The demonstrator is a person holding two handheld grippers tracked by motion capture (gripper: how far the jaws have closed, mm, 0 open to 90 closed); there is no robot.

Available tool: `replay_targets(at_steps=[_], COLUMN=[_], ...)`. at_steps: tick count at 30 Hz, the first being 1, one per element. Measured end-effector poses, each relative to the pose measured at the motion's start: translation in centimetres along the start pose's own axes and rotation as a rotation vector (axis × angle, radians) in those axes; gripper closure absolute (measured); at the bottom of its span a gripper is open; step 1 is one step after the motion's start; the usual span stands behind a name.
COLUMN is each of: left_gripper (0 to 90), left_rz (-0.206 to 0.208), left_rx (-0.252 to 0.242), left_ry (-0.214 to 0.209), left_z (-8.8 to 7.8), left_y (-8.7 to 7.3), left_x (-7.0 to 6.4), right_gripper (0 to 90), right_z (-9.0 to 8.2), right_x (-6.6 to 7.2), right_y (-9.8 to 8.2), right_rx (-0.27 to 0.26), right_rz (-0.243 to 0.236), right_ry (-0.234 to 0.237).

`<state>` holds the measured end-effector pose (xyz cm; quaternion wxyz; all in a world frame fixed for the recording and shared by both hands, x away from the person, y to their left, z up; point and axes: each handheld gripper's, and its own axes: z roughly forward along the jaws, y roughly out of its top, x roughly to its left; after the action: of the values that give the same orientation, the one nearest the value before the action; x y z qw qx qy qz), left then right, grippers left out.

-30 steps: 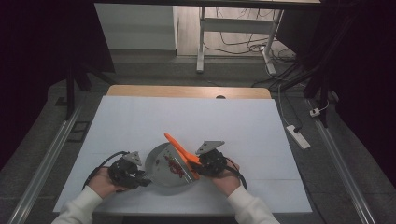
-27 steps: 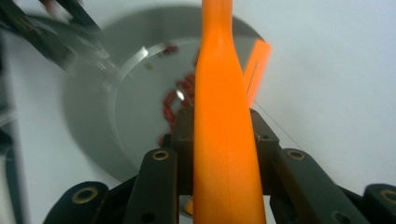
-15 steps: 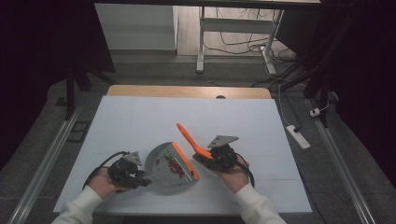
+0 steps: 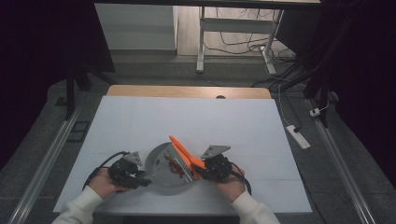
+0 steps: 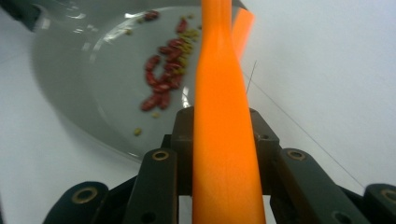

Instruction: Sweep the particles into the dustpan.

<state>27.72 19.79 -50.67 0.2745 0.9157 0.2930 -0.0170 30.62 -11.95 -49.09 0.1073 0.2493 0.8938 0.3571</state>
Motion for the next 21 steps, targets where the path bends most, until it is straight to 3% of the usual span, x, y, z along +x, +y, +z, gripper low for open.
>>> replay_targets(at_steps=[2,4,6,9,12,17,21], left_gripper=[61.8,61.9,61.9,61.8,61.9,61.9,62.0], left_rz=[-0.001,0.002,-0.002,-0.006,-0.007,-0.012,-0.012], left_rx=[0.0,-0.002,-0.003,-0.012,-0.012,-0.031,-0.04], left_ry=[0.0,-0.002,0.002,0.002,0.002,0.009,0.008], left_z=[0.0,0.1,0.1,0.0,0.0,-0.1,-0.1], left_y=[0.0,0.0,0.0,0.0,0.0,-0.1,-0.1], left_x=[0.0,0.0,0.0,0.1,0.1,0.1,0.2], right_gripper=[70.0,70.0,70.0,69.9,70.0,70.0,69.9], right_z=[-0.1,0.0,0.2,-0.3,-1.1,-1.9,-2.2], right_x=[0.6,1.0,1.5,1.8,1.0,-0.9,-1.9], right_y=[0.2,0.3,0.4,0.6,0.6,0.1,-0.2], right_rx=[-0.025,-0.038,-0.033,-0.097,-0.151,-0.159,-0.161], right_rz=[-0.007,0.022,-0.007,-0.035,-0.016,0.046,0.065], right_ry=[0.014,0.071,0.072,0.065,0.025,-0.004,-0.02])
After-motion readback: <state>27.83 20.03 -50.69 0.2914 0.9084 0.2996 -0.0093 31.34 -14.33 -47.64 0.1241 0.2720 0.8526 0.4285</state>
